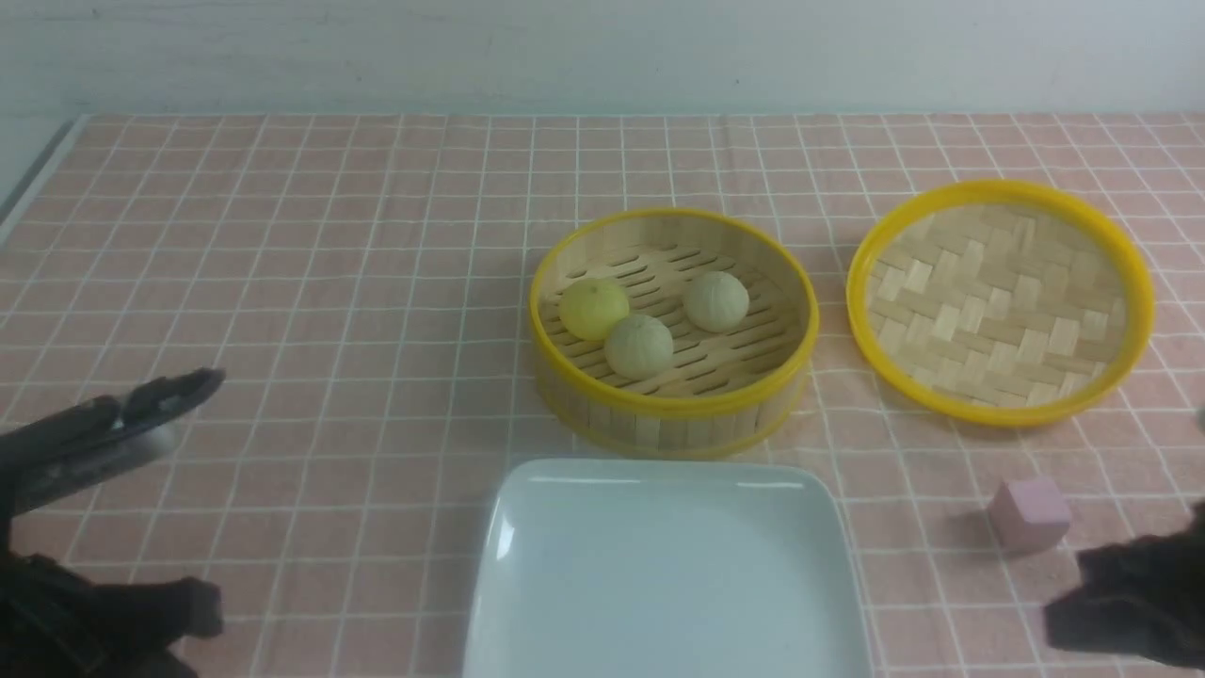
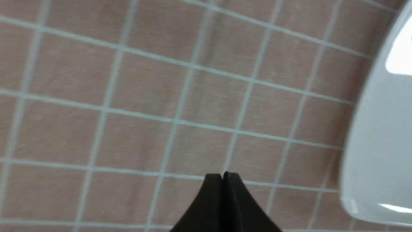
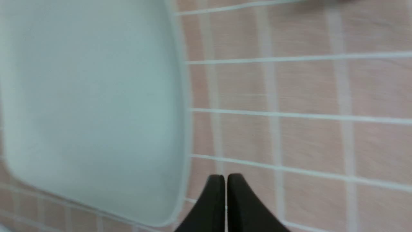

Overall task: Put the steamed buns into the plate on the pink tablecloth.
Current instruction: 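Reach toward a bun in the bamboo steamer with the right gripper, then move the steamed bun from the bamboo steamer onto the white plate with the right gripper, then reach into the bamboo steamer and grasp a bun with the left gripper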

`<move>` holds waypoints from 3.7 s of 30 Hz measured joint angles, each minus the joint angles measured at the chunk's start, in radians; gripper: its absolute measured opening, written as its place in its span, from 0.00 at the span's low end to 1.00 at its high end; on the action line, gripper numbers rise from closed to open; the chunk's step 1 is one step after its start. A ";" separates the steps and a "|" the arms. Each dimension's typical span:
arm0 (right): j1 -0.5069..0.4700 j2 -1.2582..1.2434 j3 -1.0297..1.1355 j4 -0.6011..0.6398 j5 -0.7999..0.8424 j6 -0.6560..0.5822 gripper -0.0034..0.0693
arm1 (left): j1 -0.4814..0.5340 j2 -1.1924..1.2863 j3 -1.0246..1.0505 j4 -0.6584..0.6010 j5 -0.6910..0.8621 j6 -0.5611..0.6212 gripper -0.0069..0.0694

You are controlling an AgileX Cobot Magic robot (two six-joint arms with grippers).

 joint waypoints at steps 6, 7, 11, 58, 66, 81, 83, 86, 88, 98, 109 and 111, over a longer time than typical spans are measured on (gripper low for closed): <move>0.129 0.277 -0.225 0.136 -0.026 -0.166 0.05 | 0.000 0.008 -0.005 -0.194 -0.052 0.168 0.11; 0.134 0.298 -0.236 0.132 -0.030 -0.163 0.05 | 0.000 0.008 -0.005 -0.201 -0.054 0.173 0.11; 0.218 0.533 -0.538 -0.032 -0.064 -0.039 0.09 | 0.000 0.008 -0.005 -0.226 -0.059 0.192 0.11; 0.494 0.616 -0.445 -0.455 -0.175 0.372 0.43 | 0.000 0.009 -0.005 -0.229 -0.075 0.193 0.20; 0.494 0.531 -0.638 -0.554 0.099 0.375 0.55 | 0.000 0.034 -0.110 -0.212 0.003 0.193 0.21; 0.494 -0.098 -0.307 -0.874 0.328 0.540 0.04 | -0.399 0.291 -0.264 -0.292 -0.007 0.178 0.13; 0.494 -0.174 -0.218 -0.886 0.304 0.547 0.04 | -0.474 0.394 -0.342 -0.269 -0.020 0.160 0.11; 0.494 -0.244 -0.145 -0.918 0.299 0.554 0.04 | -0.517 0.500 -0.450 -0.227 -0.022 0.119 0.11; 0.494 -0.309 -0.078 -0.960 0.298 0.579 0.04 | -0.536 0.612 -0.619 -0.169 -0.024 0.073 0.13; 0.494 -0.423 -0.018 -1.008 0.249 0.632 0.06 | -0.540 0.996 -1.177 0.098 0.028 -0.091 0.48; 0.494 -0.423 -0.013 -1.042 0.196 0.633 0.08 | -0.544 1.209 -1.343 0.197 0.006 -0.080 0.48; 0.494 -0.423 -0.013 -1.042 0.196 0.633 0.08 | -0.545 1.219 -1.343 0.200 0.005 -0.081 0.39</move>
